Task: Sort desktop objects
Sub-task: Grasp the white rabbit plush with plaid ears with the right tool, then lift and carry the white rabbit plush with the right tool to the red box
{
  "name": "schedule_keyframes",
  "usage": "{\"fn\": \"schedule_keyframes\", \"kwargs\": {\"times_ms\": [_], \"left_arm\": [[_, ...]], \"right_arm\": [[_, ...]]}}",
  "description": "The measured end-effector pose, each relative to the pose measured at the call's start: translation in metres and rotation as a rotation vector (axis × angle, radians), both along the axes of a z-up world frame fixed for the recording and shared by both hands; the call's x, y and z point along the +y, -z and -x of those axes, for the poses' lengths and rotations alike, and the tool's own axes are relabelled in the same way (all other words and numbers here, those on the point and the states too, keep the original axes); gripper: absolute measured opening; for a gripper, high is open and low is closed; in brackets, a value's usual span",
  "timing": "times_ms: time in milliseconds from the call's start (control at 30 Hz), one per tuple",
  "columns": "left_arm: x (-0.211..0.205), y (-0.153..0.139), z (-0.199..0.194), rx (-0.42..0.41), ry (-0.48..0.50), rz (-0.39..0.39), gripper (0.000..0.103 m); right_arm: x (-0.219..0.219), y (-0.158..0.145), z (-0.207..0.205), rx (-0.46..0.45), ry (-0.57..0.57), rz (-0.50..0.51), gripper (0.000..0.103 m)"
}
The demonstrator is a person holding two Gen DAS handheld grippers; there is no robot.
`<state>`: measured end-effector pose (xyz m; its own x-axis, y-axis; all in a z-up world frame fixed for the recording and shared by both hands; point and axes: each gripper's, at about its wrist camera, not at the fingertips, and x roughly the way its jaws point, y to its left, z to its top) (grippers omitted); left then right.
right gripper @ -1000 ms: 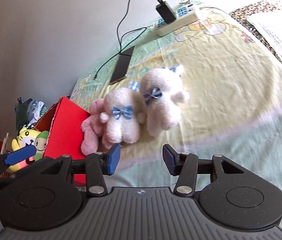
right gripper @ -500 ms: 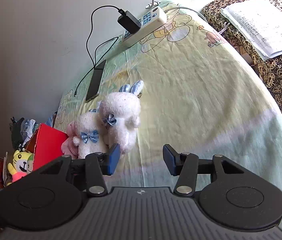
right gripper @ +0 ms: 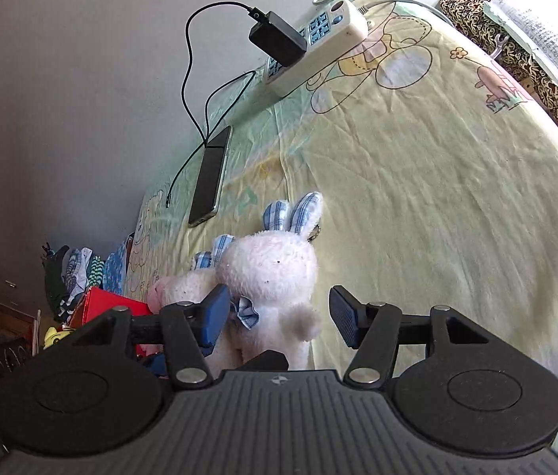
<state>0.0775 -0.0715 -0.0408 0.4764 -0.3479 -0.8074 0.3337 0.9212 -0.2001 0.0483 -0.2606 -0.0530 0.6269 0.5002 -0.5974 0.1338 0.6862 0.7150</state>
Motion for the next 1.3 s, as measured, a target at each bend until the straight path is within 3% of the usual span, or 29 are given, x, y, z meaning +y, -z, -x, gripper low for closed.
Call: {"fn": "schedule_keyframes", "kwargs": {"times_ms": [133, 267, 467, 633, 1033, 1300], "left_arm": [[-0.003, 0.012, -0.013, 0.041, 0.009, -0.004, 0.102], [-0.005, 0.019, -0.025, 0.074, 0.028, 0.009, 0.089], [-0.016, 0.028, -0.034, 0.056, 0.040, -0.043, 0.082], [-0.023, 0.028, -0.033, 0.029, 0.056, -0.089, 0.079], [-0.028, 0.010, -0.007, 0.040, 0.095, -0.043, 0.077], [-0.028, -0.017, 0.041, -0.050, 0.160, -0.069, 0.077]], "right_arm": [[0.009, 0.005, -0.014, -0.011, -0.040, 0.029, 0.060], [0.015, 0.014, -0.026, -0.008, -0.071, 0.050, 0.060], [0.019, 0.028, -0.039, -0.001, -0.114, -0.022, 0.060], [0.012, 0.038, -0.039, 0.032, -0.113, -0.138, 0.050], [0.010, 0.012, -0.003, 0.012, -0.106, -0.069, 0.046], [0.020, -0.010, 0.037, -0.027, -0.103, -0.021, 0.046]]}}
